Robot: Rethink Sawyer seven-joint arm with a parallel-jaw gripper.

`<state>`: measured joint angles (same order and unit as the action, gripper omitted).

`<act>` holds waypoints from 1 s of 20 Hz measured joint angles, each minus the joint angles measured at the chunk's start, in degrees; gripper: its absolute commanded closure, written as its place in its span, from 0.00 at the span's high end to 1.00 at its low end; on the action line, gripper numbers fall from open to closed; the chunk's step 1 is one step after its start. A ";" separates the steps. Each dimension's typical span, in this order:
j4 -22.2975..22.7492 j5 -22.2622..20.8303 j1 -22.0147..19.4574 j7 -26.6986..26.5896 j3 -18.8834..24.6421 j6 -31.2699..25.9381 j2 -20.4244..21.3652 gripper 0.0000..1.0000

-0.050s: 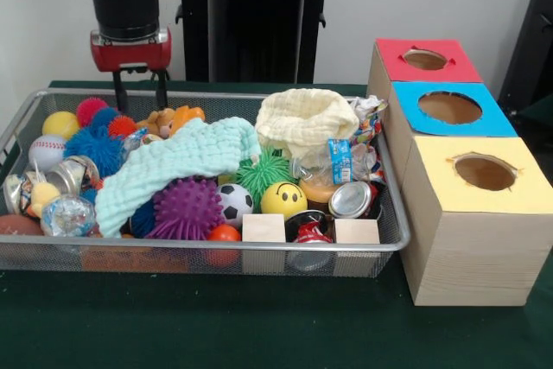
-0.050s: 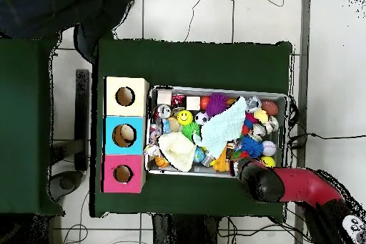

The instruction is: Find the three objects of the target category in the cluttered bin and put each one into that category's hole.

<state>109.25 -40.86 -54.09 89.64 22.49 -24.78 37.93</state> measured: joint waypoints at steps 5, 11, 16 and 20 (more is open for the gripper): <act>-0.82 -1.55 -0.18 0.00 -0.04 0.09 0.00 1.00; -0.83 -4.90 1.26 0.00 -1.75 1.17 -1.28 1.00; -0.86 -7.03 3.94 0.01 -4.69 4.90 -3.33 1.00; -0.86 -7.35 5.88 0.01 -7.01 9.07 -4.38 1.00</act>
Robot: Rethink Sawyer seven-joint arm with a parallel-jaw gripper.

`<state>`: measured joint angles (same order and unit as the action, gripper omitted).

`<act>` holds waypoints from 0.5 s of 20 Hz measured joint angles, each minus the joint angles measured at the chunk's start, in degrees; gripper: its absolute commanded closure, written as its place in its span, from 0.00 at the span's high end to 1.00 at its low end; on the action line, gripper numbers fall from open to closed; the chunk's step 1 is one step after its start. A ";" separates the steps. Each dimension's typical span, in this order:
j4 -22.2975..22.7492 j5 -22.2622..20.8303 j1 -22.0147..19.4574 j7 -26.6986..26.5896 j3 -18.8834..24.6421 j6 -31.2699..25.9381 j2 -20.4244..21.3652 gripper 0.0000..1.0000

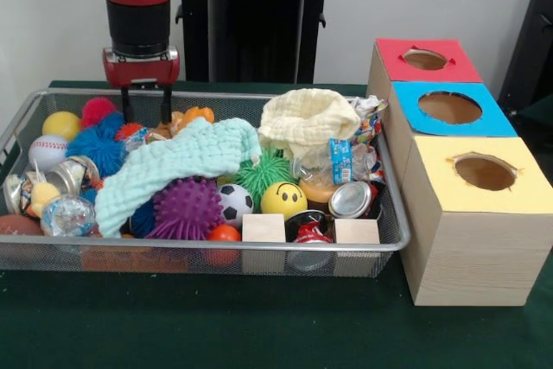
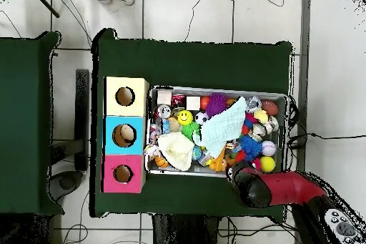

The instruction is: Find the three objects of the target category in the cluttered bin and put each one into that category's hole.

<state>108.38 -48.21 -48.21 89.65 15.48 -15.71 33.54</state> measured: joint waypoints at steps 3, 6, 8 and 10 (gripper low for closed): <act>-0.01 0.01 1.00 0.00 -1.36 2.15 -0.62 1.00; -0.06 0.01 1.75 0.00 -2.76 3.95 -1.30 1.00; -0.16 0.02 1.96 0.00 -3.55 4.86 -1.85 1.00; -0.16 0.00 1.92 0.00 -3.96 5.14 -2.14 1.00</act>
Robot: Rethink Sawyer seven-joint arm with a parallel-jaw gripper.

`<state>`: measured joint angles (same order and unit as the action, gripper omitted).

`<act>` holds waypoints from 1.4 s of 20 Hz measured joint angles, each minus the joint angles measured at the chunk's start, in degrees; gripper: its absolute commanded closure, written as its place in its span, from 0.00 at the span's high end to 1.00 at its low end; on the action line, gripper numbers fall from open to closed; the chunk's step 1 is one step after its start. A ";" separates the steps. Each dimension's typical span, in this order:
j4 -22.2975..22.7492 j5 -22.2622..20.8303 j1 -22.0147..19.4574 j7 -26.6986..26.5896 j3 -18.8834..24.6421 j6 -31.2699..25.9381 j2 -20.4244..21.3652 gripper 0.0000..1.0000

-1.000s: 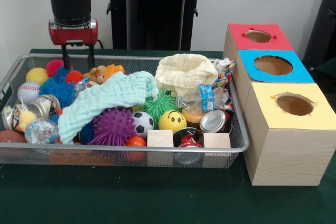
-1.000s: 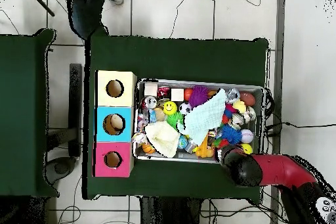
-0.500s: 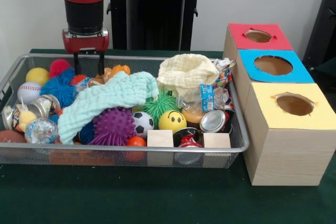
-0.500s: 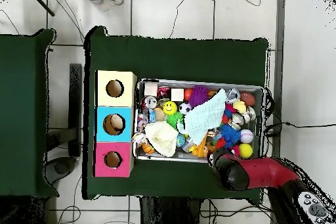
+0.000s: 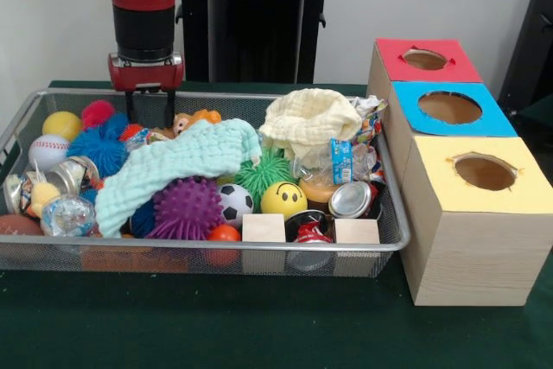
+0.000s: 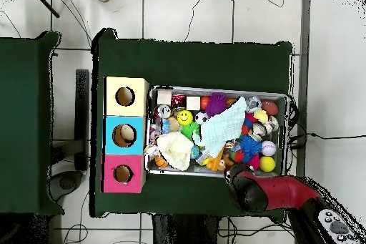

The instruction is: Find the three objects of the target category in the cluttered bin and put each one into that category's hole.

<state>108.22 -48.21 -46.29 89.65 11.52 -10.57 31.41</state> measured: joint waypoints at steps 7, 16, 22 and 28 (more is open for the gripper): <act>1.52 2.00 -0.30 0.00 -0.14 -0.01 0.67 1.00; 8.35 10.67 0.13 0.00 1.93 -2.24 6.68 1.00; 10.41 13.62 1.80 0.00 3.18 -3.71 8.64 1.00; 10.47 13.65 3.49 0.00 3.76 -3.70 7.43 1.00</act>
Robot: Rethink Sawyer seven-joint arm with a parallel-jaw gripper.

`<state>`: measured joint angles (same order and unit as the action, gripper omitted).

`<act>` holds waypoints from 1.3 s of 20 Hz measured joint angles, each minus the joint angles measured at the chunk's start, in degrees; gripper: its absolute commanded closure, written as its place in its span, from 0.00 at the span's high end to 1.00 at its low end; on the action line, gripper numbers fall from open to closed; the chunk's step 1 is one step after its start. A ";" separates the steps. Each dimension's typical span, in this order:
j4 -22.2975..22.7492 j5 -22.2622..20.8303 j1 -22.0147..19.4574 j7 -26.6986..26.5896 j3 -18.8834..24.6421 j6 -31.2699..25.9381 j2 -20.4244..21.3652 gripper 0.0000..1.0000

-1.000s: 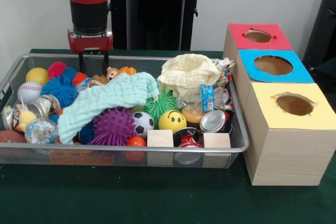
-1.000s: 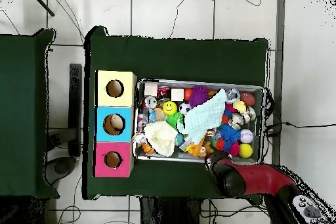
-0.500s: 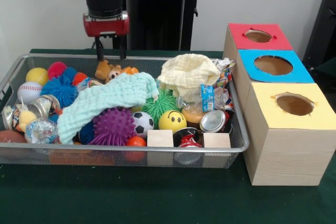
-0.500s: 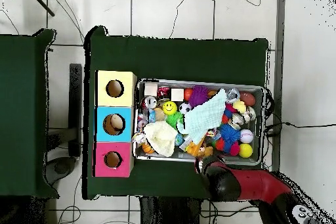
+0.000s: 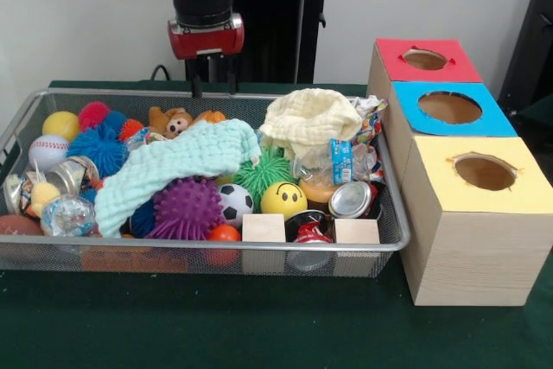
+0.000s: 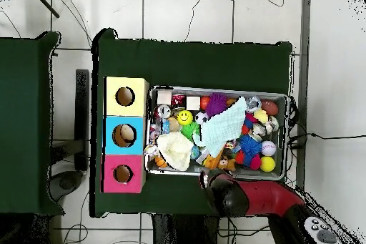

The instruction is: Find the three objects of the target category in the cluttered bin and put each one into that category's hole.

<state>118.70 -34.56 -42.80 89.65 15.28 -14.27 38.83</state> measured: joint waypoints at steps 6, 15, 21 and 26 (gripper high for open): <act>-0.01 -0.01 0.32 0.00 0.76 0.00 -1.06 1.00; -0.02 0.07 -0.60 0.00 2.68 -0.18 -1.05 1.00; -0.01 0.12 -1.66 0.00 3.28 -0.75 0.04 1.00; -0.11 0.11 -2.67 0.00 3.26 -0.75 1.03 1.00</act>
<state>118.59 -34.45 -45.48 89.65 18.54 -15.03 39.86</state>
